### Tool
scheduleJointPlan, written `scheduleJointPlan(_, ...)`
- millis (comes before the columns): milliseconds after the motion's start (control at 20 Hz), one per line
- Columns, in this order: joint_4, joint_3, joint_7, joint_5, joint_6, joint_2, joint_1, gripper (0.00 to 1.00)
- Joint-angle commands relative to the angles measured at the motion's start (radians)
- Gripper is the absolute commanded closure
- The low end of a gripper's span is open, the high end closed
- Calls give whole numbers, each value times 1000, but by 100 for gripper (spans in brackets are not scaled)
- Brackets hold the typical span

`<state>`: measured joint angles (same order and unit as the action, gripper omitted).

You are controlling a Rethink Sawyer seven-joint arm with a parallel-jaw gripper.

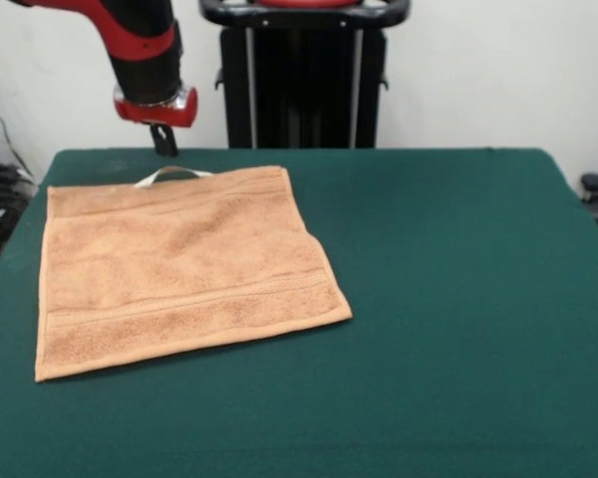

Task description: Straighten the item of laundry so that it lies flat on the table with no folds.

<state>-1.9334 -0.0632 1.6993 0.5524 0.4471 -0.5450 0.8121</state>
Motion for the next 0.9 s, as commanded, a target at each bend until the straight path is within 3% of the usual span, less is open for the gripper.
scheduleJointPlan(50,62,-129,-3,-51,106,-21,-73,100)
scheduleJointPlan(300,63,-127,7,-65,111,-40,-87,100)
scheduleJointPlan(500,29,-135,47,-78,21,-90,-79,100)
scheduleJointPlan(900,-25,-189,-33,-142,127,-236,-32,100)
